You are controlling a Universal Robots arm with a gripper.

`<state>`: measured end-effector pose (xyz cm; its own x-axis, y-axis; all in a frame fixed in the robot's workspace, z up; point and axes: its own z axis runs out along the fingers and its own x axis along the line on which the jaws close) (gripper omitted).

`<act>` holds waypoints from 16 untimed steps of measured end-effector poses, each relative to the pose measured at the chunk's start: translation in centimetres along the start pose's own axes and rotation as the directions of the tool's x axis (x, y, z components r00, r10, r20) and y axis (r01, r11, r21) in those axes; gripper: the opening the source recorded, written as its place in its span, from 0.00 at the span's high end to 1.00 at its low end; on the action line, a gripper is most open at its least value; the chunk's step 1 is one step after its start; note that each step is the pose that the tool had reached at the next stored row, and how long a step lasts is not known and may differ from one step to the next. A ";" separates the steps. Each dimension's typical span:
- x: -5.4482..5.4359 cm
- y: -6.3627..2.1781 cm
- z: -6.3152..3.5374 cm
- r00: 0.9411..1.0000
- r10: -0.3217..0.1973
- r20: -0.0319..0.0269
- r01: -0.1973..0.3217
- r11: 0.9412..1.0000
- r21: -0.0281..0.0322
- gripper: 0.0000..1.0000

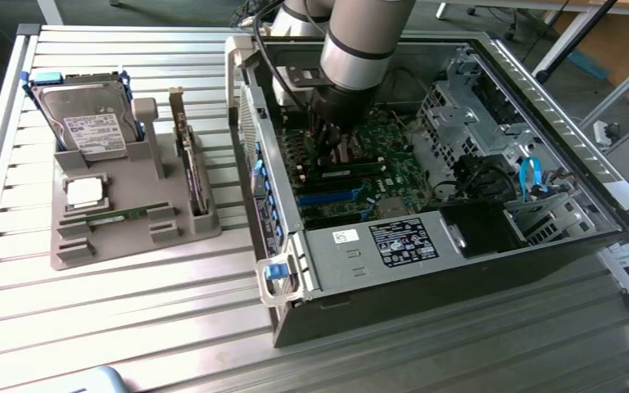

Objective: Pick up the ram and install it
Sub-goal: 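Press down the ram until it locks into place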

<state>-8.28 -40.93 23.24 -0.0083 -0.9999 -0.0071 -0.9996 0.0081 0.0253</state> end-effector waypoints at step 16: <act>0.0 -0.03 0.01 1.000 -0.001 0.003 0.001 1.000 0.002 0.89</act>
<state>-8.25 -40.89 23.23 -0.0079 -0.9999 -0.0099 -0.9997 0.0076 0.0236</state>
